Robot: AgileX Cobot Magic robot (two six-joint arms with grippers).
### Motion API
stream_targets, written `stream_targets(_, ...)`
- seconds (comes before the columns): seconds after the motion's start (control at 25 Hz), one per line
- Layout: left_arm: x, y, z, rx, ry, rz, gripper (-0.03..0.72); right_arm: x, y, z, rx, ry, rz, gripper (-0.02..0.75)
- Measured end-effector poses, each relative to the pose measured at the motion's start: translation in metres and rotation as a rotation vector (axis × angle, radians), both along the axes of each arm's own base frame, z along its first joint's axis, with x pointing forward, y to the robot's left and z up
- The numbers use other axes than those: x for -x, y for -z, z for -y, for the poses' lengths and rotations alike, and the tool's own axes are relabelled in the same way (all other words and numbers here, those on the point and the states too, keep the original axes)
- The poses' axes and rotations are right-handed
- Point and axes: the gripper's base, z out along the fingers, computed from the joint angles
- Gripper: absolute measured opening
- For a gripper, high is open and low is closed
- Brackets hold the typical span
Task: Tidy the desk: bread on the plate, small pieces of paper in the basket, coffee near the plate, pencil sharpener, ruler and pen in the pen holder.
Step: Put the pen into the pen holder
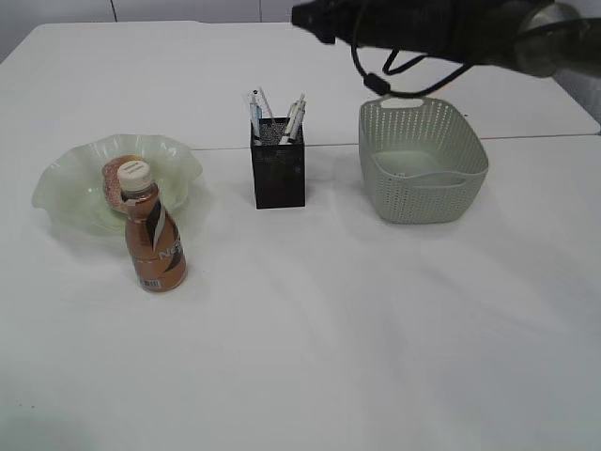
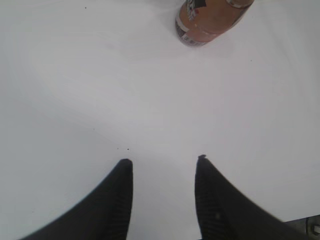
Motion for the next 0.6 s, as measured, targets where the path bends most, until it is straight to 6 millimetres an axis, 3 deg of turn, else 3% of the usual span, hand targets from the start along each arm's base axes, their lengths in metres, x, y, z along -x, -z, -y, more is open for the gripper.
stream_targets(0.12, 0.0, 0.0, 0.0, 0.0, -0.001, 0.003, 0.307, 0.007, -0.035, 0.005, -0.101, 0.069, -0.045, 0.334)
stream_targets(0.32, -0.001, 0.0, 0.0, -0.001, -0.004, 0.014, 0.307, 0.03, -0.072, 0.001, 0.01, 0.067, -0.101, 0.334)
stream_targets(0.6, -0.001, -0.001, 0.0, 0.0, -0.005, 0.014, 0.307, 0.067, -0.077, 0.006, 0.255, 0.093, -0.464, 0.323)
